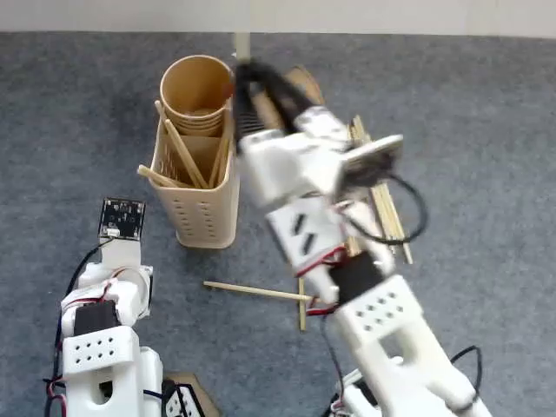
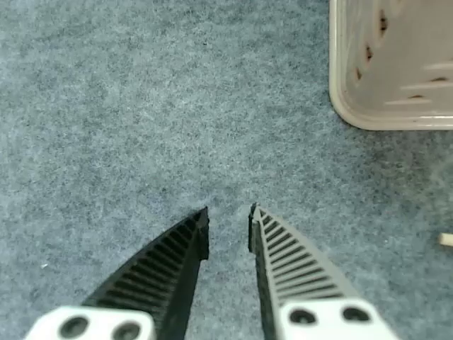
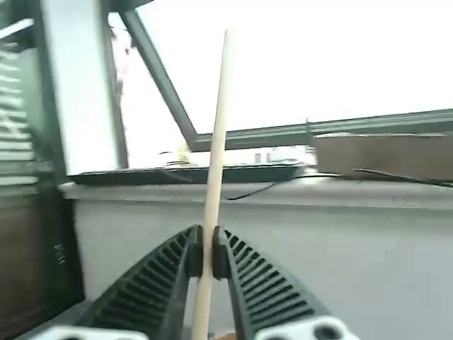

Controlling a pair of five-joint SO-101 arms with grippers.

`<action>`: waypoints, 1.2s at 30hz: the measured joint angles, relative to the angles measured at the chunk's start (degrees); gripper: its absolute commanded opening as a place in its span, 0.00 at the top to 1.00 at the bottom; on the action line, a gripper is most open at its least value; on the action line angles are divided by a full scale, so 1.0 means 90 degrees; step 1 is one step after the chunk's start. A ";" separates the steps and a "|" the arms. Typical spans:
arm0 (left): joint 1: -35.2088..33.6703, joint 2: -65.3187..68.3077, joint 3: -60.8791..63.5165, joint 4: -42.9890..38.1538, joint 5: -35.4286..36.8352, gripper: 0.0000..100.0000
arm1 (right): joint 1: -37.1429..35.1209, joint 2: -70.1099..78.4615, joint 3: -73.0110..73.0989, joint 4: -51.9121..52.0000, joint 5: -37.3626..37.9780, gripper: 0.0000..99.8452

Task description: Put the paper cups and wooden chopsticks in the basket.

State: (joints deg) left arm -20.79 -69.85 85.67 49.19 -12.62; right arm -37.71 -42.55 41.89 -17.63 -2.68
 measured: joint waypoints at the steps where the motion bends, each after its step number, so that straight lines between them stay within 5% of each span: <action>1: 0.0000 0.0000 0.0000 0.0000 0.0000 0.87 | -0.0166 0.0244 -0.0029 -0.0215 0.0059 0.99; 20: 0.0000 0.0000 0.0137 -0.0020 0.0000 0.87 | -0.0567 0.3194 -0.0557 -0.2413 0.0137 0.99; 24: 0.0000 0.0000 0.0137 -0.0020 0.0000 0.87 | -0.0567 0.3194 -0.0557 -0.2413 0.0137 0.83; 28: 0.0000 0.0000 0.0137 -0.0020 0.0000 0.87 | -0.0567 0.2969 -0.0557 -0.1836 0.0137 0.63; 36: 0.0000 0.0000 0.0137 -0.0020 0.0000 0.87 | -0.0430 0.1641 -0.0557 0.0254 0.0137 0.73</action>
State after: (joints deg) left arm -20.79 -69.85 86.90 49.01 -12.62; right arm -41.58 -27.78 36.88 -15.34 -1.45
